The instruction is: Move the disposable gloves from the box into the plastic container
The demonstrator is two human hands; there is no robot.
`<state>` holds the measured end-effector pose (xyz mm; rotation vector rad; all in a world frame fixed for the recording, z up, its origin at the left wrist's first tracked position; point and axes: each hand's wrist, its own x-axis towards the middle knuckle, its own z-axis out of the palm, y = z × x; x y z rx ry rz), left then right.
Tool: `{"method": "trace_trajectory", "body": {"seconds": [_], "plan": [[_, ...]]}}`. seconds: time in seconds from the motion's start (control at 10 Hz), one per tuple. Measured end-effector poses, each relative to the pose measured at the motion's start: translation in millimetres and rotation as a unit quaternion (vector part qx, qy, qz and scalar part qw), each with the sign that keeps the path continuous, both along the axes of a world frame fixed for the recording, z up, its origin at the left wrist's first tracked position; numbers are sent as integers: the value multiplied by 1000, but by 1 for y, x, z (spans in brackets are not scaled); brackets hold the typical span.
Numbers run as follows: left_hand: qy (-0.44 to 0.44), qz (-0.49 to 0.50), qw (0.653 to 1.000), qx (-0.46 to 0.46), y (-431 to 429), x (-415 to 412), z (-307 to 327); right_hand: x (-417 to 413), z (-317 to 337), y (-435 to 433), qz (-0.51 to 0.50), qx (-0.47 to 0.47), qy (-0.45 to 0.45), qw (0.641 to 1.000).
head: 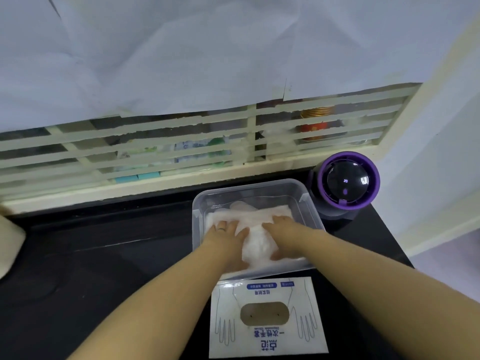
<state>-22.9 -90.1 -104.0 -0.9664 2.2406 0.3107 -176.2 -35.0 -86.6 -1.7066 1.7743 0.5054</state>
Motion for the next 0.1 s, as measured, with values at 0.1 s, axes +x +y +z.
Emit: {"method": "trace_trajectory", "body": {"seconds": [0.1], "plan": [[83,13,996,24,-6,3,26,-4,44,0,16,-53,-59,997]]}}
